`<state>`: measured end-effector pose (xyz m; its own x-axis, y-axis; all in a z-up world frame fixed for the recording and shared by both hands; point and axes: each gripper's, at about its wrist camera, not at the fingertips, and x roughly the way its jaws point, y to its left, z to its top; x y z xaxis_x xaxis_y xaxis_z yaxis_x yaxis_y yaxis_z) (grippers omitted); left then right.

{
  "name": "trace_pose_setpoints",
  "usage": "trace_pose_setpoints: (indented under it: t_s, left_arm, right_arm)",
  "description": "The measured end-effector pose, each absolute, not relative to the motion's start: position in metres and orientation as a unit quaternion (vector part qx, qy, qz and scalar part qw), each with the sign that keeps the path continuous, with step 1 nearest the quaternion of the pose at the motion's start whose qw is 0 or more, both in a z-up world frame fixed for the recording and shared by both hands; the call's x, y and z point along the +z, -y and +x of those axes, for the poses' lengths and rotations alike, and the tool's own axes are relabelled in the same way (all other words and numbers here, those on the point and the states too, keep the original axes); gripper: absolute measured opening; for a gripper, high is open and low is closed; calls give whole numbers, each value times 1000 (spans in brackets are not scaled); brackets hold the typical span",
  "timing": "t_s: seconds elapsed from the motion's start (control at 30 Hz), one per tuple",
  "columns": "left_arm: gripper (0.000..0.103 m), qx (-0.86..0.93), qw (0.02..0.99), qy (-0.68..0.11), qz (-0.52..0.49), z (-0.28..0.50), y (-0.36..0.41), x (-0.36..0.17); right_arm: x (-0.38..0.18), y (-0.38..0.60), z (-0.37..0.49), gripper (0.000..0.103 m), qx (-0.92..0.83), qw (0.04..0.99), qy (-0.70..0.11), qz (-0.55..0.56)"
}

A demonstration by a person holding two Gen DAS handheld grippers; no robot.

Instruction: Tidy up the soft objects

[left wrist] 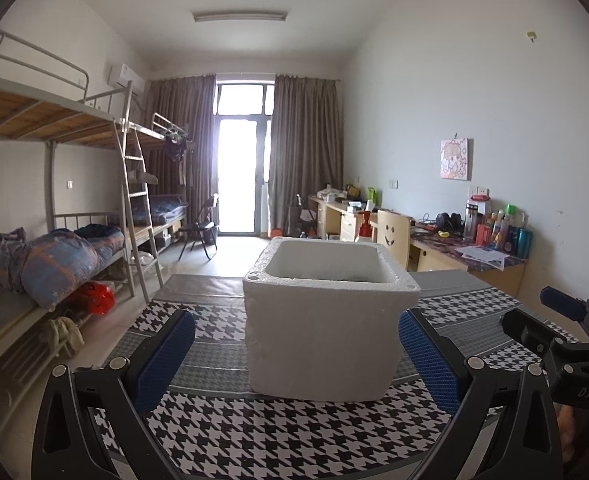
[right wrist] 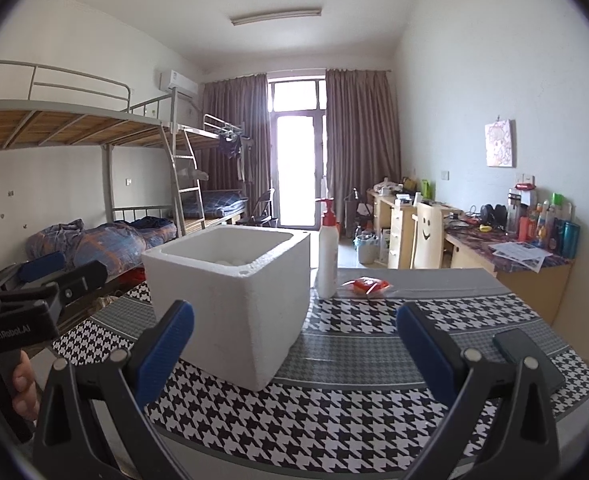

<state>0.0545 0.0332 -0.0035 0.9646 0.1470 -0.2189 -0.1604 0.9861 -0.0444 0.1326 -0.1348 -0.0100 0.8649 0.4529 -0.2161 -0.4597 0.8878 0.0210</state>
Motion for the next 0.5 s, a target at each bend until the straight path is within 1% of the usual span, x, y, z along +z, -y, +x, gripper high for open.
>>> trace_pose_setpoints:
  t_s: [0.5]
  left_arm:
    - [102, 69, 991, -110, -24, 51, -33, -9]
  right_arm:
    - [-15, 138, 131, 102, 234, 966, -110, -9]
